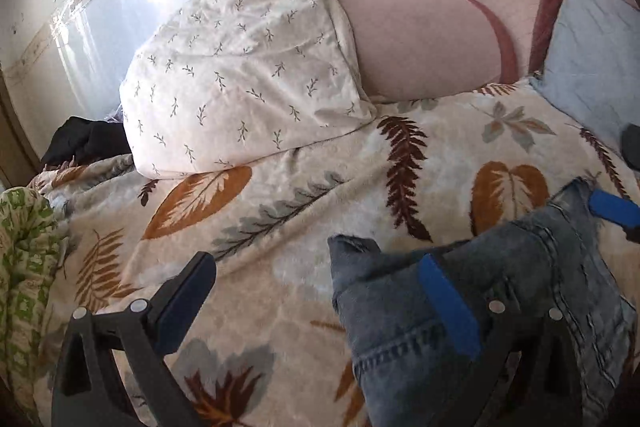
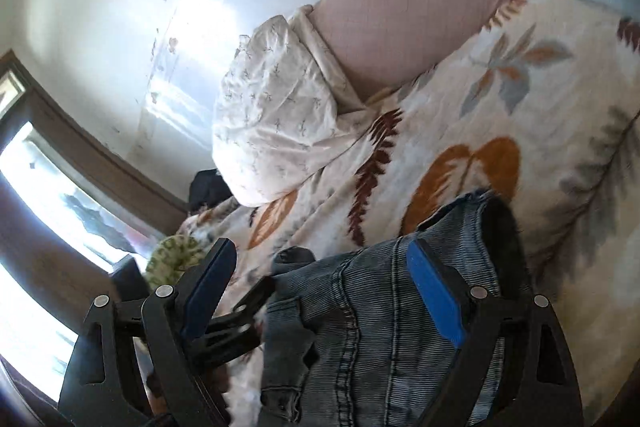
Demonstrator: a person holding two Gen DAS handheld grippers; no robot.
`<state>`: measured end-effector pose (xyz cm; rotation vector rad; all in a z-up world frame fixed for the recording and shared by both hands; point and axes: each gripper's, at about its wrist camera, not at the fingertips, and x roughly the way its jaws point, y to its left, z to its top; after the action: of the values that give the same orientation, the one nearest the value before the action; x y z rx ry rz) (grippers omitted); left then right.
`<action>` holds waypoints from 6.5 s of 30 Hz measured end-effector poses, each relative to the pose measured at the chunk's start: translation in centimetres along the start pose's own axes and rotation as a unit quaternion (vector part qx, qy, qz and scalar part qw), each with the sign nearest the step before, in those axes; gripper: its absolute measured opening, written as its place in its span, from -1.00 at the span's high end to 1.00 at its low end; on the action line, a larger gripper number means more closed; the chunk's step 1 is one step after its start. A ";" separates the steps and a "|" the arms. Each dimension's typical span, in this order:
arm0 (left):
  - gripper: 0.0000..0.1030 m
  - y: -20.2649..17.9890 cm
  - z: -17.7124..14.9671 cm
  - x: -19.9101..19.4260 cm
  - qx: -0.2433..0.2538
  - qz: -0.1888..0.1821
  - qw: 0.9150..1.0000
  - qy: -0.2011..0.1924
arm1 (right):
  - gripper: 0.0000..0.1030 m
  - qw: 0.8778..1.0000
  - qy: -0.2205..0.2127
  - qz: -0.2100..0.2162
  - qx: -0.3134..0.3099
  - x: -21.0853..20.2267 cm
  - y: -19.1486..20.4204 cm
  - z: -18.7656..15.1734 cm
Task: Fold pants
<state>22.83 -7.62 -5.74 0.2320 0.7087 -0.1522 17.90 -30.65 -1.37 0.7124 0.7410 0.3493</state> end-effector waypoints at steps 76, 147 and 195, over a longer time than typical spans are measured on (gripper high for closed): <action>-0.59 0.6 -7.5 -1.9 -0.087 -0.302 0.940 0.134 | -0.70 0.971 0.215 -0.068 0.081 -0.5 -6.2 -5.2; 0.26 12.4 -3.6 -5.9 -0.150 -0.163 0.975 -0.025 | 0.30 0.990 0.101 -0.016 -0.098 6.8 8.3 -6.8; 0.24 10.7 -6.3 -0.2 -0.092 -0.035 0.995 0.029 | 0.19 0.980 0.141 -0.074 -0.118 14.2 5.5 -8.6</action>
<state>21.11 4.33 -8.55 0.0361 0.7839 -0.1470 21.38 -15.25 -9.00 0.3835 0.9958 0.3992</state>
